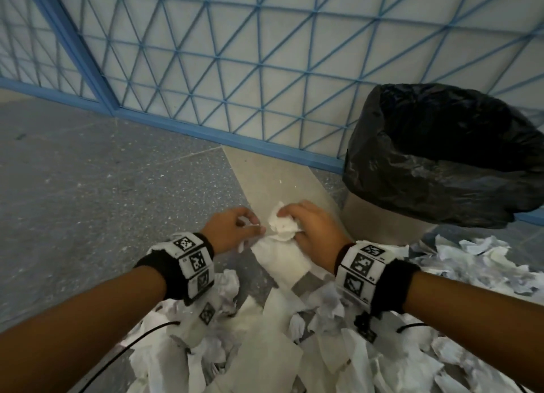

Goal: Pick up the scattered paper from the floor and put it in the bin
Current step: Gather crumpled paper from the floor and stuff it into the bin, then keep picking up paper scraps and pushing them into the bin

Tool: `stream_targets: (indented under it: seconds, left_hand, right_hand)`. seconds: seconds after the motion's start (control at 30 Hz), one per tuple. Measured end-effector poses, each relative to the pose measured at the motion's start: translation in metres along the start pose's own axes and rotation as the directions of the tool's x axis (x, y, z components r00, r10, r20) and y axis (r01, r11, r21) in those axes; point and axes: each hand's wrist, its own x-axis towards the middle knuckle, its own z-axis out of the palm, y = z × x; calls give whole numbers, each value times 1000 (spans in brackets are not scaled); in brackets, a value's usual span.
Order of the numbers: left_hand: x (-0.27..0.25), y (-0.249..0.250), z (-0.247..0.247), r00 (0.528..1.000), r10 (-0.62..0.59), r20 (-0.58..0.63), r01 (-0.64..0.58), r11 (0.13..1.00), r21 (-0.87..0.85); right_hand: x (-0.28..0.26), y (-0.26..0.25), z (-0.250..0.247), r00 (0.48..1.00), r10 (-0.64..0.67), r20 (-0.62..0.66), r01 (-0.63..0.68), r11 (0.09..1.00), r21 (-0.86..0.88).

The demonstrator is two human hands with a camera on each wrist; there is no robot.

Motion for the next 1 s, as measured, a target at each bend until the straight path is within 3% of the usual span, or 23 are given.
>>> stream_targets:
  seconds: [0.1,0.23,0.37,0.47,0.53,0.6,0.7,0.8,0.87,0.93,1.0]
  left_hand:
    - [-10,45,-18,998,42,43,-26,946,-323]
    - [-24,110,-39,980,191,50,-148,877,-456]
    - [-23,189,-38,937,336,-91,-329,770,-547]
    - [-8,246,-10,882,418,-217,-465,698,-545]
    - [6,272,20,844,454,-285,-536,712,-454]
    - [15,287,47,840,482,-250,-541,788,-296]
    - [24,289,68,852,508,-127,-521,847,-108]
    - [26,277,56,812,538,-224,-550,835,10]
    - [28,257,37,780,522,-346,-558,830,-4]
    - [31,226,19,745,491,-451,-570,820,-48]
    - [38,185,11,777,437,-453,-504,863,-31]
  right_hand:
    - [5,-35,-54,967,-142,-213,150,988,23]
    - [6,-49,-141,836,-208,-508,220,975,-37]
    - [1,-13,-206,696,-102,-710,12,991,-131]
    - [-6,26,-227,640,-4,-768,-154,979,-133]
    - [-10,47,-231,611,27,-791,-224,964,-140]
    - [-11,63,-230,623,110,-774,-340,930,-142]
    - [-8,67,-224,739,322,-591,-483,866,-132]
    - [-8,57,-224,780,409,-473,-503,860,-86]
    - [-13,43,-220,772,342,-536,-420,907,-27]
    - [-24,24,-203,745,115,-657,-196,979,-51]
    - [-41,7,-166,793,-152,-590,72,985,-157]
